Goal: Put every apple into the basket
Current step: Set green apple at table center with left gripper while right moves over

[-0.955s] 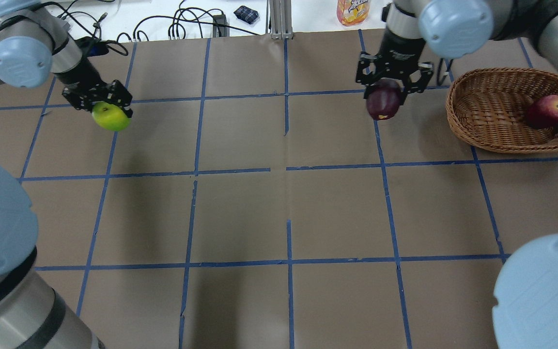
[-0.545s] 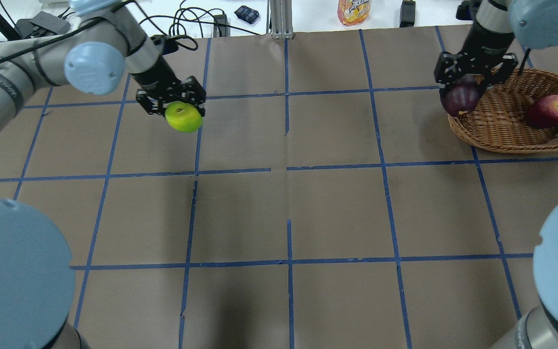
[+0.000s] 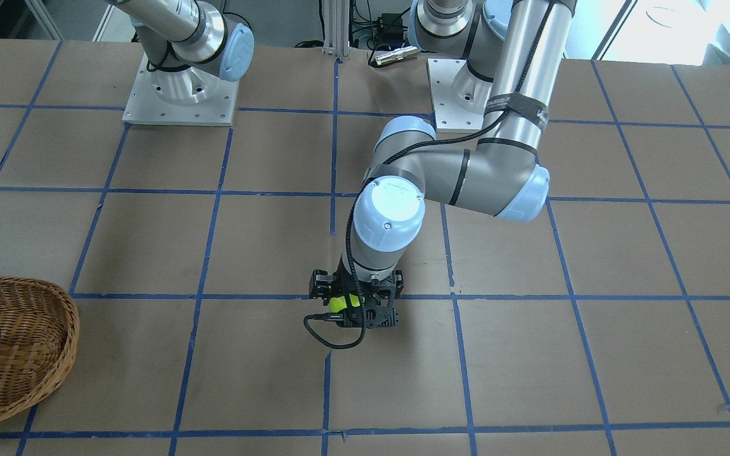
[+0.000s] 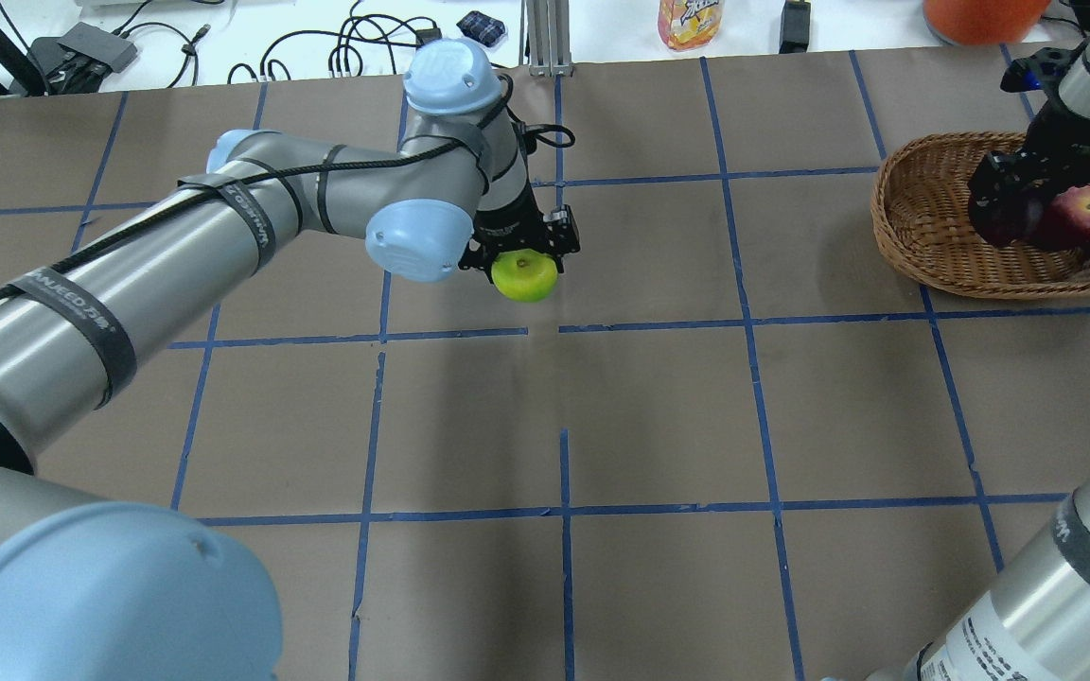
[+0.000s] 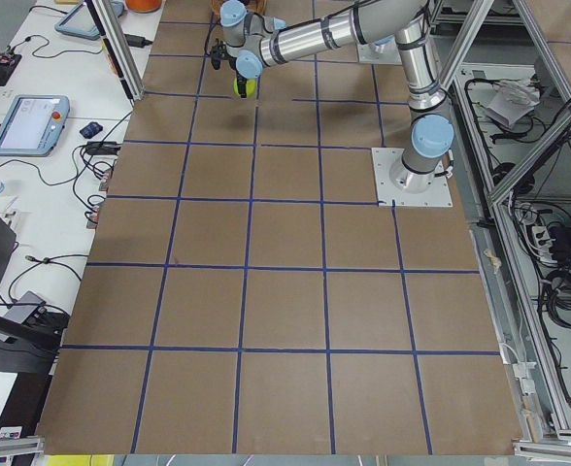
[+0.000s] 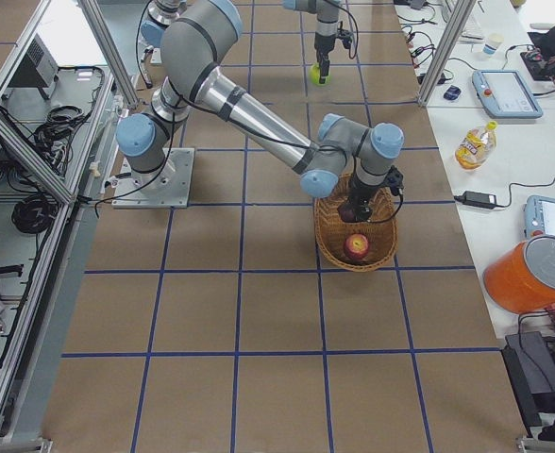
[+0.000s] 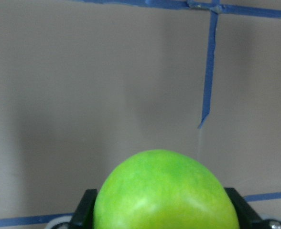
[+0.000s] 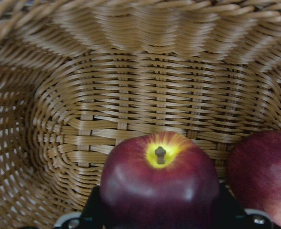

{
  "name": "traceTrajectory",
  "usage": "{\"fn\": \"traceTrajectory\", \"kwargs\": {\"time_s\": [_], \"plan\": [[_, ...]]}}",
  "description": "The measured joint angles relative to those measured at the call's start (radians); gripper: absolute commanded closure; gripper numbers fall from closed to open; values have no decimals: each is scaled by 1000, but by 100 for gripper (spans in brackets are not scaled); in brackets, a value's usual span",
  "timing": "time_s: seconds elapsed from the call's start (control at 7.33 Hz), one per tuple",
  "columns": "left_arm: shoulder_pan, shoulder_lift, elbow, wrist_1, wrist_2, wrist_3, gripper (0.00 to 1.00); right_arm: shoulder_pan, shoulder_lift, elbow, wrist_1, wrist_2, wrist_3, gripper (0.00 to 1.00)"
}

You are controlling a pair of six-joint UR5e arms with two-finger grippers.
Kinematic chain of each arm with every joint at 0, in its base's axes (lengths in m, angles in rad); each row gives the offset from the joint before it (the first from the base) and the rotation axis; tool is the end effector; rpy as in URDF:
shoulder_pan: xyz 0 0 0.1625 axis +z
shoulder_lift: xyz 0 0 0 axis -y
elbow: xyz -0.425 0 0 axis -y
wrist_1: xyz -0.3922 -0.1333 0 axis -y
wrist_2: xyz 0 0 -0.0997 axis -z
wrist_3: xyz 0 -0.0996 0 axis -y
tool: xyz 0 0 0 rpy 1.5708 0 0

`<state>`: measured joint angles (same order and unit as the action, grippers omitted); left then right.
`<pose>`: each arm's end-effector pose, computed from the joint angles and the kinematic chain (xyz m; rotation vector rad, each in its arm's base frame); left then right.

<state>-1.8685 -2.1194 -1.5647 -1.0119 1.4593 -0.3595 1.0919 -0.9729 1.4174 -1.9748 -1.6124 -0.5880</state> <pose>-0.3313 -0.5875 0.2253 0.0922 -3.0292 -0.0311 -0.2028 -0.6709 0.2417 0.1717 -3.1204 -0.0876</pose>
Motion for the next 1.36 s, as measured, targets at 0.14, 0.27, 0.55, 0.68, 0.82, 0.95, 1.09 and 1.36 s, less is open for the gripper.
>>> {"fn": "traceTrajectory", "kwargs": {"time_s": [0.14,0.27,0.55,0.68,0.82,0.95,1.09,1.36], "plan": [[-21,-27,-24,67,4,-40,33,-10,14,1,-6,-2,-28,0],[-32,-54,-45,138,0,-82,0,-17,26,1,-3,-3,-49,0],[-40,-59,-56,224,1,-130,0,-23,23,-8,15,-55,-65,0],[-34,-35,-48,214,3,-130,0,-19,1,-12,42,-77,-64,0],[-12,2,-29,158,7,-97,0,-4,-41,-14,96,-80,-47,0],[38,56,13,27,13,-15,0,31,-92,-15,156,-68,-8,0],[120,116,67,-166,18,95,0,88,-143,-16,220,-42,60,0],[277,230,112,-392,27,304,0,242,-220,-12,297,27,272,0]]}}
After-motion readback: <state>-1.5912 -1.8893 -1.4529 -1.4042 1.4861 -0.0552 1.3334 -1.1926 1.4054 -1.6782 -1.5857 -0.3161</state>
